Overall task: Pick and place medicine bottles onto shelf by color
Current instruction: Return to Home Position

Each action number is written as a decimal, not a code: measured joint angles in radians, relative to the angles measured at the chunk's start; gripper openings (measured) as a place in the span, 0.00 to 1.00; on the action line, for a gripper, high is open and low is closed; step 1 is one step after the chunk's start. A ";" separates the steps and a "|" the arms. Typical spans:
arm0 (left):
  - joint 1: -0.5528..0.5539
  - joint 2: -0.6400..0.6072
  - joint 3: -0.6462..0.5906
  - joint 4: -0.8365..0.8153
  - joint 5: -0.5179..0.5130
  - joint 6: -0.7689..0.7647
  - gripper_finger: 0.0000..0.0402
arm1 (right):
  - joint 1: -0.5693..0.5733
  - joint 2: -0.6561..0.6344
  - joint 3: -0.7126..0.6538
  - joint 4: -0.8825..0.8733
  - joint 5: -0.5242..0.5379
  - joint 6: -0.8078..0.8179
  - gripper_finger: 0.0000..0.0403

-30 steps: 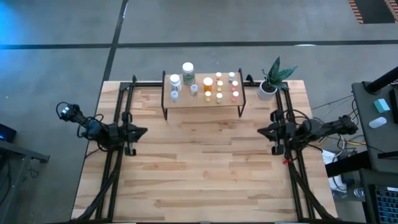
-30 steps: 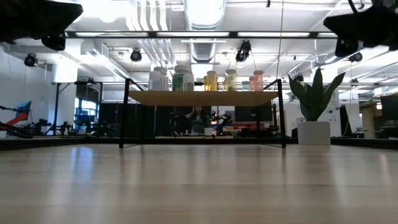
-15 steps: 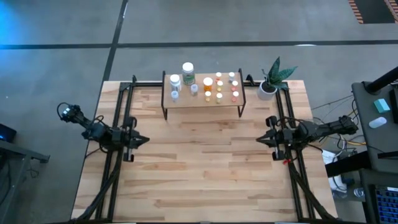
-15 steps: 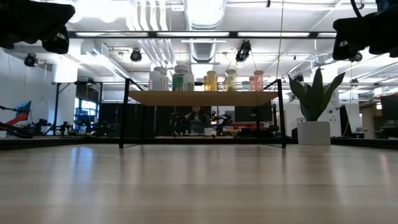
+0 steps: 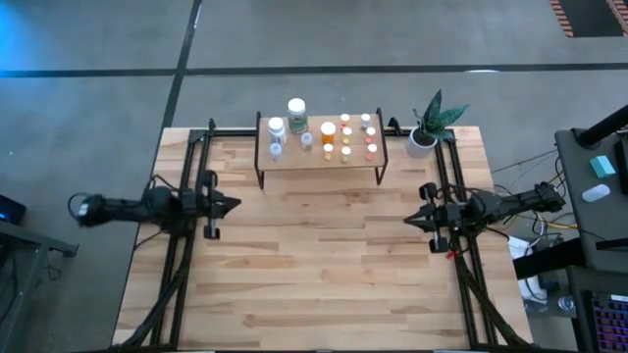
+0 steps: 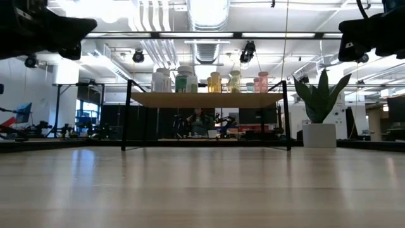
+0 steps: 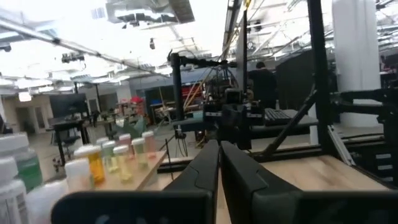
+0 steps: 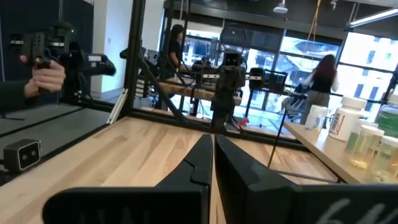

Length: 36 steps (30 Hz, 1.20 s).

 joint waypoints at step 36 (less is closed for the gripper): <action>0.414 -0.005 -0.001 -0.152 0.503 -0.258 0.00 | 0.000 0.045 -0.001 -0.074 0.263 0.113 0.02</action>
